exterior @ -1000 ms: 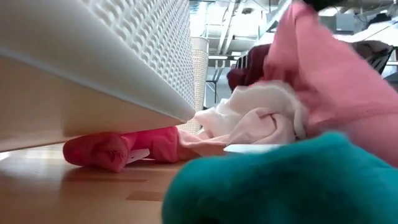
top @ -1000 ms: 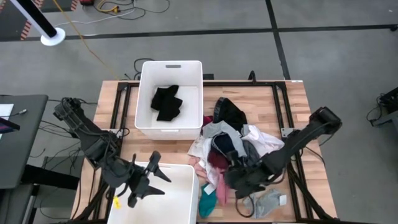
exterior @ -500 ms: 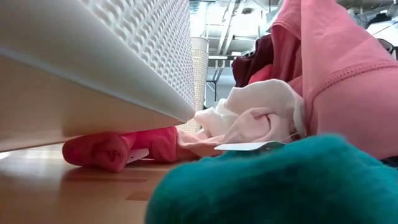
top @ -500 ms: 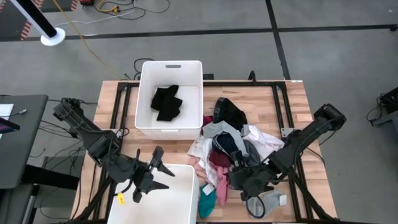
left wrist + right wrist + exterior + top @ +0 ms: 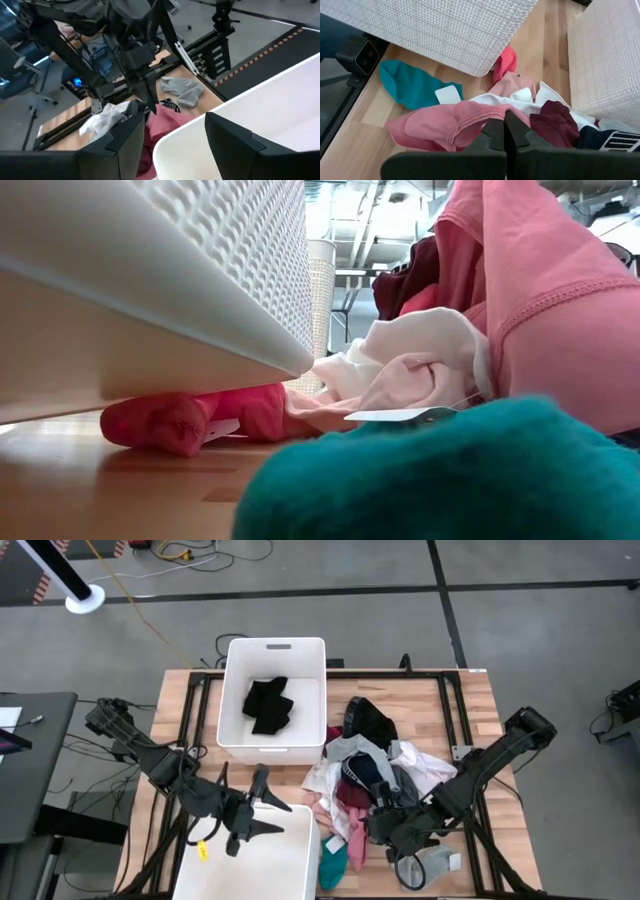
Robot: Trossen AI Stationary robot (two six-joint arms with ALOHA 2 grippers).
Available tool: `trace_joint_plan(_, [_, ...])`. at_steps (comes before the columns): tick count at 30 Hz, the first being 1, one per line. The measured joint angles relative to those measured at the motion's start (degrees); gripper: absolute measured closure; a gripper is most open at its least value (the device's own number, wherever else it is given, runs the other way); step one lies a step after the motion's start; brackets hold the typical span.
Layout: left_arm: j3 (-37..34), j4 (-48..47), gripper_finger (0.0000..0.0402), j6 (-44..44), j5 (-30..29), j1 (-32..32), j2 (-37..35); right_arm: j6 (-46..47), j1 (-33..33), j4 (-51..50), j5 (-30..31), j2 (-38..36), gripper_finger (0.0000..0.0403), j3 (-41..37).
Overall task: Sort clothes
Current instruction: Put the pink underwear into the bottom white laundry bin
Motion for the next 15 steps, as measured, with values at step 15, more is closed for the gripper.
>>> trace_joint_plan(15, [0.00,-1.67,0.0198,-0.74,0.04,-0.02,0.00,-1.76,0.02,2.34,-0.07,-0.29,0.0403,0.89])
